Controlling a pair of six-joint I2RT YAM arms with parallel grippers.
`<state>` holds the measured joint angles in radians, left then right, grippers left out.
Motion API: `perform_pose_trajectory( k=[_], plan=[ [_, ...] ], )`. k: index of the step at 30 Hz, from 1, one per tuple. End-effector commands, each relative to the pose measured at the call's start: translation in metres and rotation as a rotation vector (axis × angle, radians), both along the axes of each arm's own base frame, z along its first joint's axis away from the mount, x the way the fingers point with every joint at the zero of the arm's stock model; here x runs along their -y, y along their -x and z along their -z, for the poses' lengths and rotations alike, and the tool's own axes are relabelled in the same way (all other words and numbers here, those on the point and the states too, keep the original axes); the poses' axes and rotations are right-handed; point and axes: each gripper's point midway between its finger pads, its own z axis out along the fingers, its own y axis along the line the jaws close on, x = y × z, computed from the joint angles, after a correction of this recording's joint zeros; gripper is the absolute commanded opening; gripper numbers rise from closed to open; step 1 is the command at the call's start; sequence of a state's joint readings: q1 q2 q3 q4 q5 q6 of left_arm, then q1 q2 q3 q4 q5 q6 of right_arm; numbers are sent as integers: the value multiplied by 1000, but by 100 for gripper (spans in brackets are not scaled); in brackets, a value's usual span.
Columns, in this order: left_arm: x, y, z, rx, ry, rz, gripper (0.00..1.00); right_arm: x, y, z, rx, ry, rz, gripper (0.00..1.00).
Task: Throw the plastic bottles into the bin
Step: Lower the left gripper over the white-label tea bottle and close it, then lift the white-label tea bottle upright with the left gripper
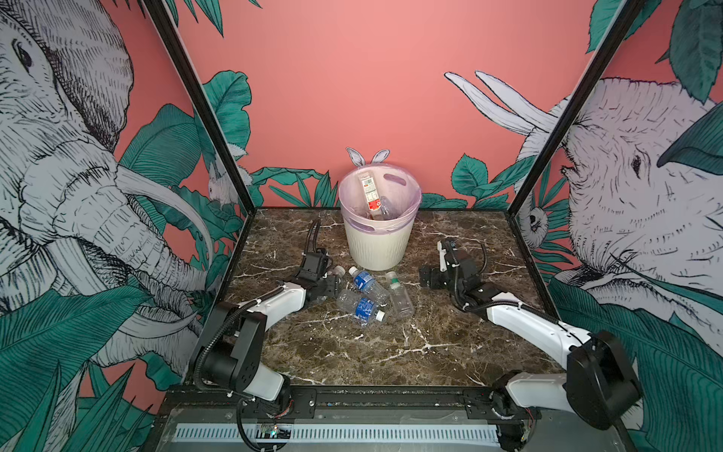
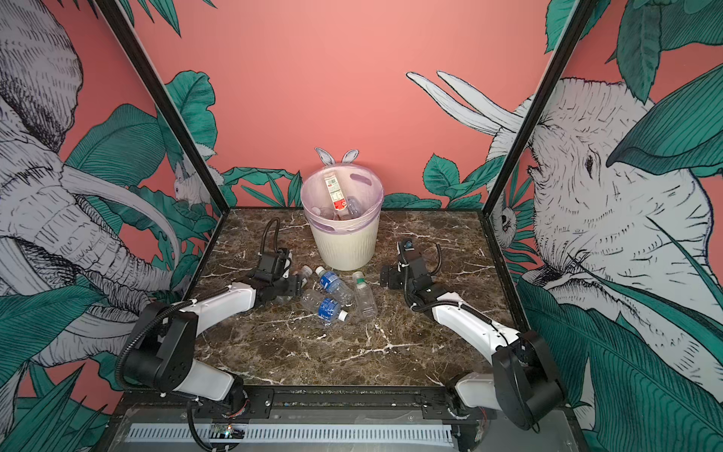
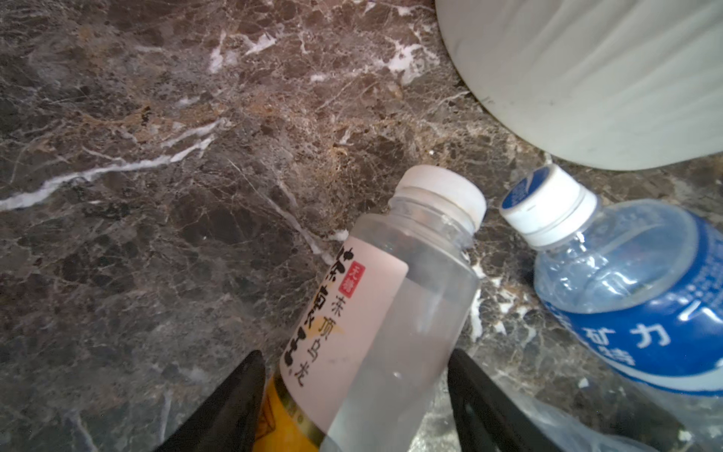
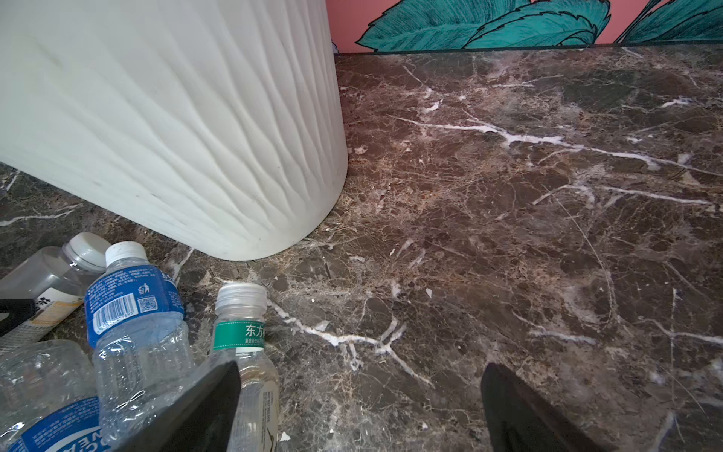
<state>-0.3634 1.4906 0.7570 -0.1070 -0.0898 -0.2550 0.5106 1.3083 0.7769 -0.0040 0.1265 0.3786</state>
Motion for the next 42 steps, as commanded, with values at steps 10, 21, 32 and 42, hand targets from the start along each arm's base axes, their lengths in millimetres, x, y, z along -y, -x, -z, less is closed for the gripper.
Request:
perform_pose_trajectory(
  k=[10, 21, 32, 42],
  plan=[
    [-1, 1, 8, -53, -2, -13, 74, -3, -6, -10, 34, -29, 1, 98],
    [-2, 0, 15, -78, -8, -16, 75, -4, -6, -10, 33, -30, 0, 98],
    [-1, -1, 20, -93, -8, -17, 69, -4, -7, -8, 29, -29, 1, 98],
    [-2, 0, 8, -50, 5, -14, 51, -4, -7, -9, 30, -32, -2, 97]
  ],
)
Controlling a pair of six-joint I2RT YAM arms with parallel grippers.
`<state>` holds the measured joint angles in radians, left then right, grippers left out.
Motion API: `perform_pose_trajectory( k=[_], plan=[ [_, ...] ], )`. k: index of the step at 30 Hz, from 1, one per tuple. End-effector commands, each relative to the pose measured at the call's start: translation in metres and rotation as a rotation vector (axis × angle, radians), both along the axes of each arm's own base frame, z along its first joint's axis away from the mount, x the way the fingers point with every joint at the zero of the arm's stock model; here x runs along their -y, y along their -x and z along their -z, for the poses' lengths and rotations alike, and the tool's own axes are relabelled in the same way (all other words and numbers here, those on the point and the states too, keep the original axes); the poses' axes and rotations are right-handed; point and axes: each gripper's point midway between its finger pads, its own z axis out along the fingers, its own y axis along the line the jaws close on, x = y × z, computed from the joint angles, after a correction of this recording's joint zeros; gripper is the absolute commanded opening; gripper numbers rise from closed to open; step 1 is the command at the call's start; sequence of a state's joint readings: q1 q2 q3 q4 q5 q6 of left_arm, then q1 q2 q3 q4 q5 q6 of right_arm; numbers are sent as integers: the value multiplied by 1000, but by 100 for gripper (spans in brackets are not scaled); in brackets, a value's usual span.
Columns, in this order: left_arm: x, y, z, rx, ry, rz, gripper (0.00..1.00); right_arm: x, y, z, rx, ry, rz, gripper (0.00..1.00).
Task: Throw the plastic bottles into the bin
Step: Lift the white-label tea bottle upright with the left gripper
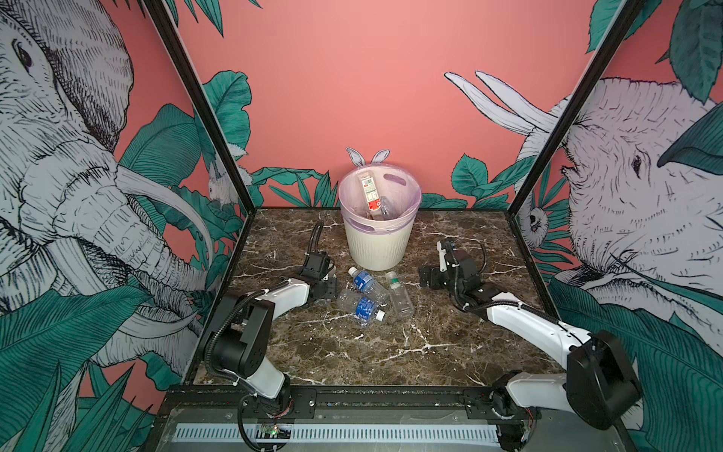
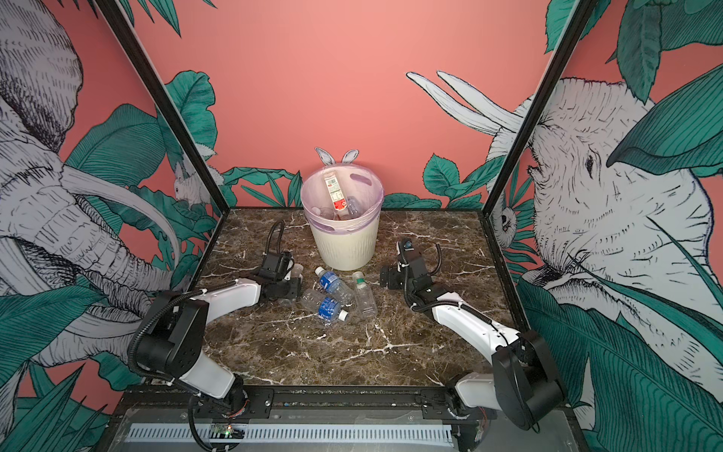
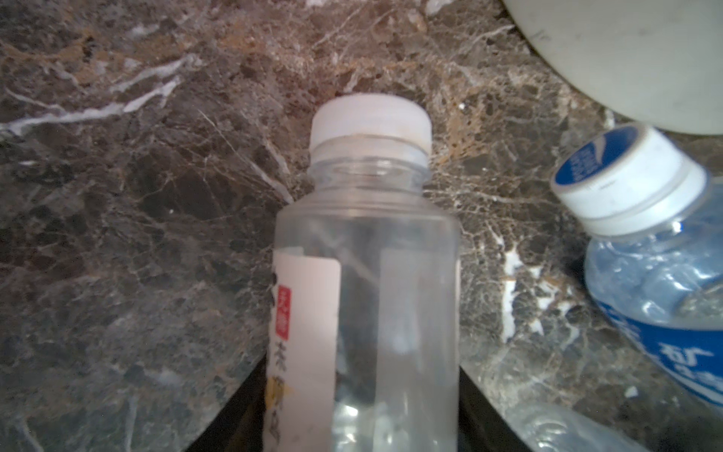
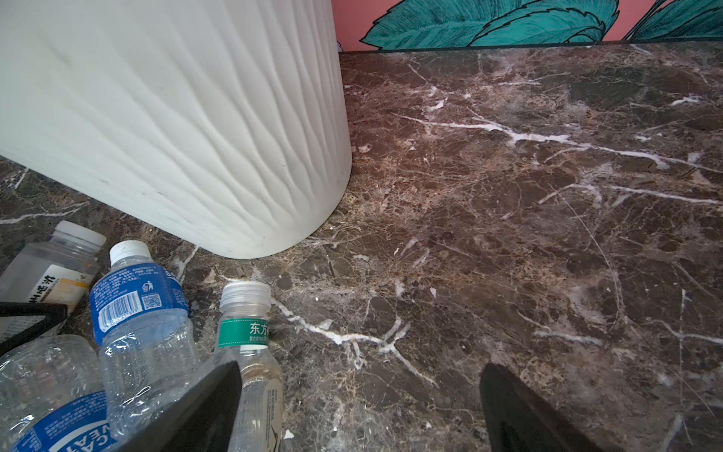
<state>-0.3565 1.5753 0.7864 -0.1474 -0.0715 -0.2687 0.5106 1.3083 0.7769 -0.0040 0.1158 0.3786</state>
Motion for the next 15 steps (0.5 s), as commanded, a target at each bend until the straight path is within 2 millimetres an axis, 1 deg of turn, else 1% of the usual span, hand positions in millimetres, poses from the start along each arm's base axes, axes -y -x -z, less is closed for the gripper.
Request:
perform_pose_trajectory(
  k=[1, 10, 15],
  plan=[
    [0, -4, -20, 60, 23, -5, 50, -3, -7, -9, 33, -27, 7, 97],
    [-4, 6, -49, 210, 71, 1, 47, -5, -7, -9, 32, -32, -1, 97],
    [2, 14, -70, 323, 138, 42, 47, -6, -7, -7, 25, -38, -9, 96]
  ],
)
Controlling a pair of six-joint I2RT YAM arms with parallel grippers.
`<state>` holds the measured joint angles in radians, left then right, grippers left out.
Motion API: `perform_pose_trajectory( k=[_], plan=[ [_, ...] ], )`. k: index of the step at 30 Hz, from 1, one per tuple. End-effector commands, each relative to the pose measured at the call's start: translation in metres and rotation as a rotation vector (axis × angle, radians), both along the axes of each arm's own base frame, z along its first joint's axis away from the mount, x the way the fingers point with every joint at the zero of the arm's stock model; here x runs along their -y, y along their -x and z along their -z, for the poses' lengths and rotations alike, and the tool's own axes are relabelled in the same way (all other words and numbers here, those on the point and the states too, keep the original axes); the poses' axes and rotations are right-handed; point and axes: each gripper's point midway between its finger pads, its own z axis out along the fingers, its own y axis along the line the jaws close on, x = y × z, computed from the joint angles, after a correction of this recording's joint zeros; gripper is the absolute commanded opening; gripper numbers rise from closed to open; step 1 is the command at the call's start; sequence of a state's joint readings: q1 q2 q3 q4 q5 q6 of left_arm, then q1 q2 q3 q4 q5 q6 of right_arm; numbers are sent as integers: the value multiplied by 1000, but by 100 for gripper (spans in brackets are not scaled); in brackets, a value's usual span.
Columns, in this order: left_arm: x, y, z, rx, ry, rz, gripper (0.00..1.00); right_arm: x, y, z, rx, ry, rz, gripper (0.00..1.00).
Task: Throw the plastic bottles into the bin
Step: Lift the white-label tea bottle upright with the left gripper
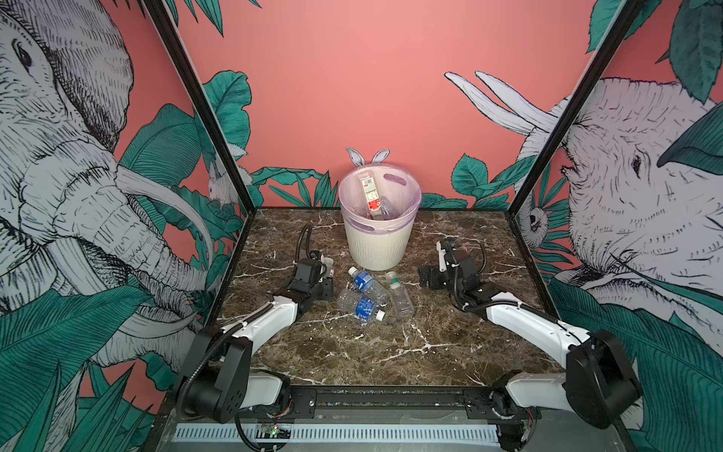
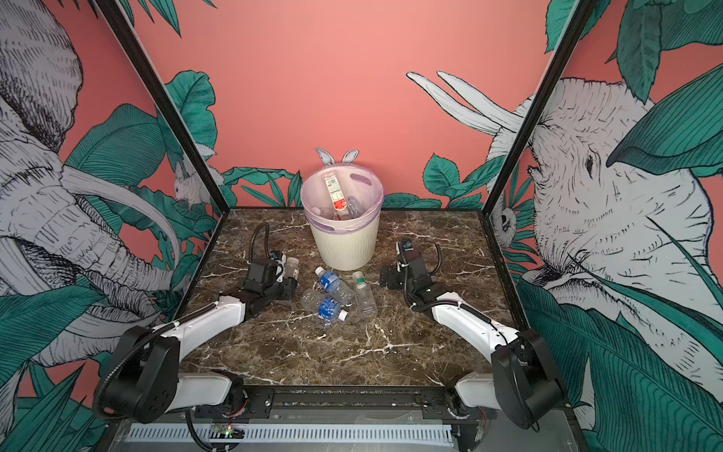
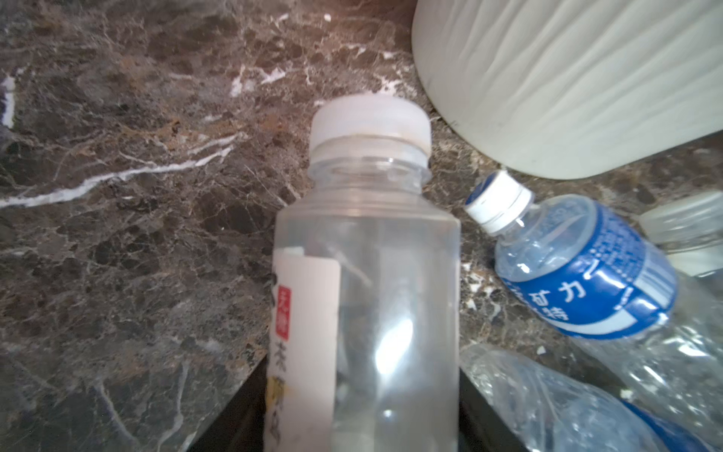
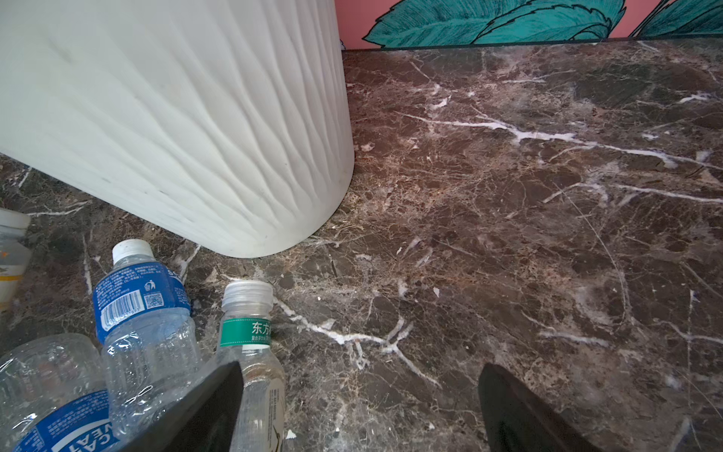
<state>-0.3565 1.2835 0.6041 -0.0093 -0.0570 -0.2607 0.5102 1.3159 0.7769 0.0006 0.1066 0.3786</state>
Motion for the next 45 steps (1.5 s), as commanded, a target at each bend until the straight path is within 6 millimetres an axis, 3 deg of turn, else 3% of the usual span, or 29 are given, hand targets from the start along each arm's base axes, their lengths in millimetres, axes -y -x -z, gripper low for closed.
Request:
perform_pose_trajectory(
  k=[1, 19, 33, 39, 45],
  plan=[
    [5, 1, -22, 115, 52, 30, 47, -5, -7, -9, 29, -36, -4, 96],
    [15, 51, -65, 344, 164, 140, 49, -13, -10, -2, 4, -54, -27, 95],
    [13, 88, -82, 413, 217, 203, 51, -18, -10, 4, -12, -69, -35, 94],
    [15, 92, -111, 449, 250, 212, 51, -18, -10, 1, -7, -72, -35, 94],
    [23, 81, -176, 527, 269, 231, 50, -17, -8, -2, -3, -70, -35, 94]
  ],
)
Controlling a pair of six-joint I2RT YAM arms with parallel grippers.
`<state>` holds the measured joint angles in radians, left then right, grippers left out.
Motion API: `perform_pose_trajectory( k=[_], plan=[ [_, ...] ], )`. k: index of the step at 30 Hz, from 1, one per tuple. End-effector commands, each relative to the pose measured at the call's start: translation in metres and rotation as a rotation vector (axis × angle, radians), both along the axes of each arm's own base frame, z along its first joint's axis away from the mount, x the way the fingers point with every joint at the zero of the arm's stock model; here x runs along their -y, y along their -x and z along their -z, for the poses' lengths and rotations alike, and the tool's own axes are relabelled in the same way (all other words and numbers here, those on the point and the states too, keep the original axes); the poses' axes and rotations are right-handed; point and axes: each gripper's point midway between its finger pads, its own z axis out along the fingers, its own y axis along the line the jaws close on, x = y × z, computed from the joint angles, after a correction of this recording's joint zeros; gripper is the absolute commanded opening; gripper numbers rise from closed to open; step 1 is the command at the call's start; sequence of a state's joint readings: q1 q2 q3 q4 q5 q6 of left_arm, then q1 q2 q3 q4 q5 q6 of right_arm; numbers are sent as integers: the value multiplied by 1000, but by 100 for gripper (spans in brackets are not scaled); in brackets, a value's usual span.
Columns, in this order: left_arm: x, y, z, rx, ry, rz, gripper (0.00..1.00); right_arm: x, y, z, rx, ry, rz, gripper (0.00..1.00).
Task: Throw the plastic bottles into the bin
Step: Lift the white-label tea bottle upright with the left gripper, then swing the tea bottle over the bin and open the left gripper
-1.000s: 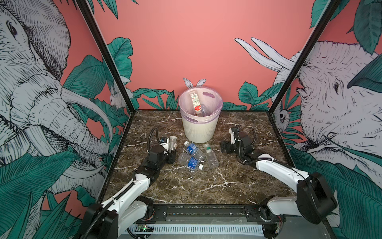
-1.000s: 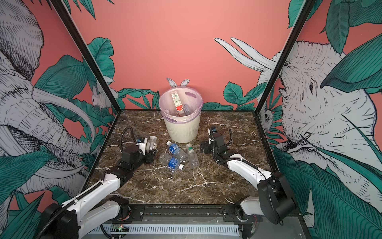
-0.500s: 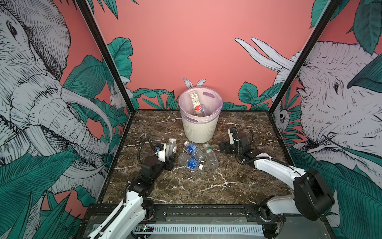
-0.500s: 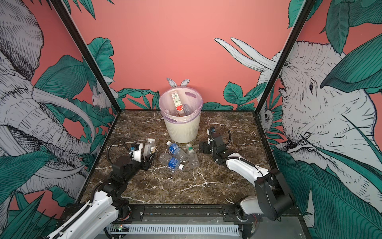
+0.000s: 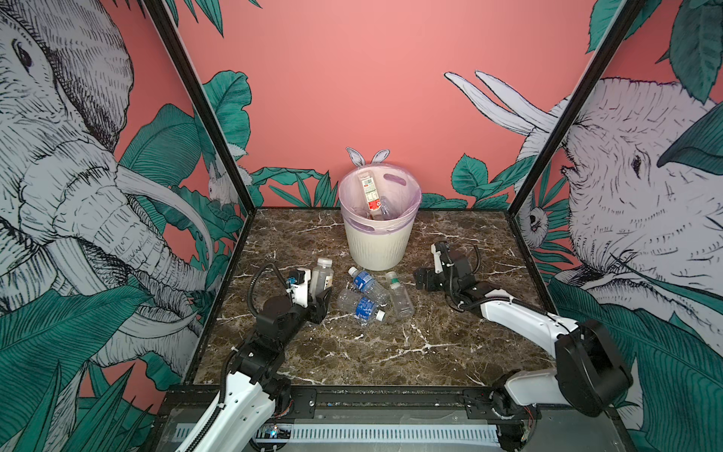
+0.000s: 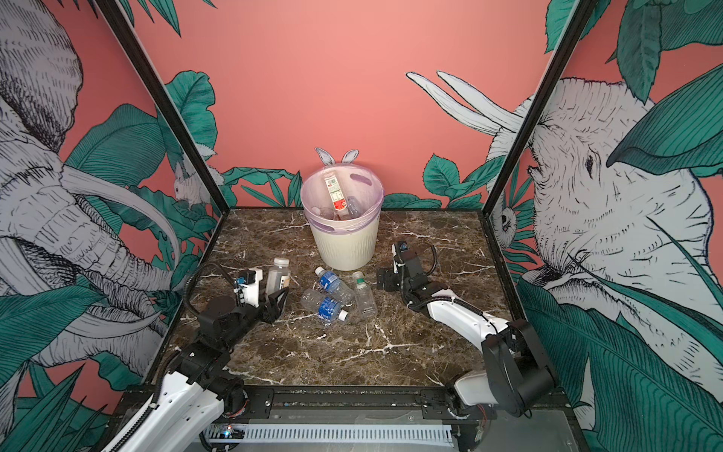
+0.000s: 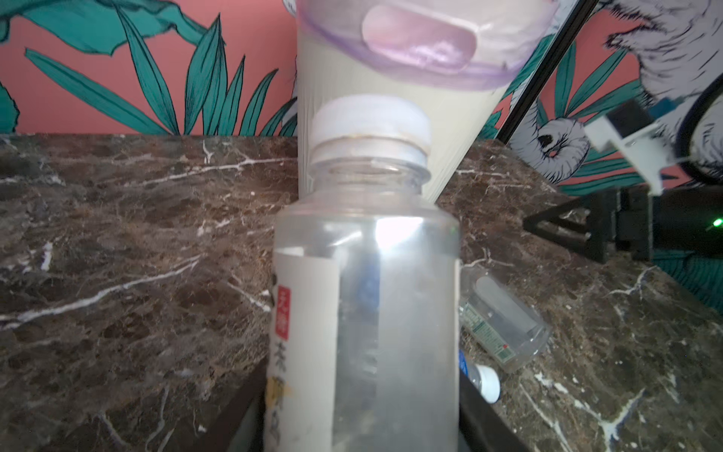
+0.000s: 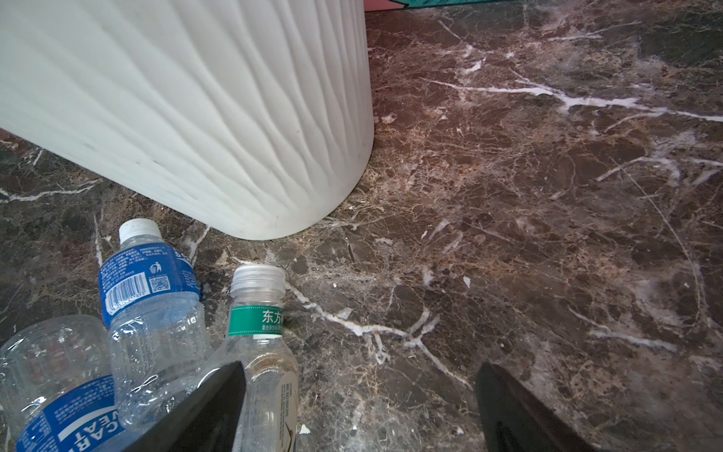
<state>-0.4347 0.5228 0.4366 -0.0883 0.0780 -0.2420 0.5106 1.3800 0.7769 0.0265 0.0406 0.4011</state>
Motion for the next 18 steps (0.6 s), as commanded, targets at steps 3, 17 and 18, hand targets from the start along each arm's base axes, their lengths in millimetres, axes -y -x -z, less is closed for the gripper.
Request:
perform_pose_trajectory(
  k=[3, 17, 18],
  plan=[
    [20, -18, -80, 102, 31, 50, 49, -2, -7, -26, 63, -37, 7, 94],
    [163, -210, -221, 99, 2, 223, 90, 3, -8, -22, 58, 6, 13, 95],
    [166, -216, -219, 87, 1, 225, 99, 3, -8, -23, 59, 8, 11, 95]
  ],
)
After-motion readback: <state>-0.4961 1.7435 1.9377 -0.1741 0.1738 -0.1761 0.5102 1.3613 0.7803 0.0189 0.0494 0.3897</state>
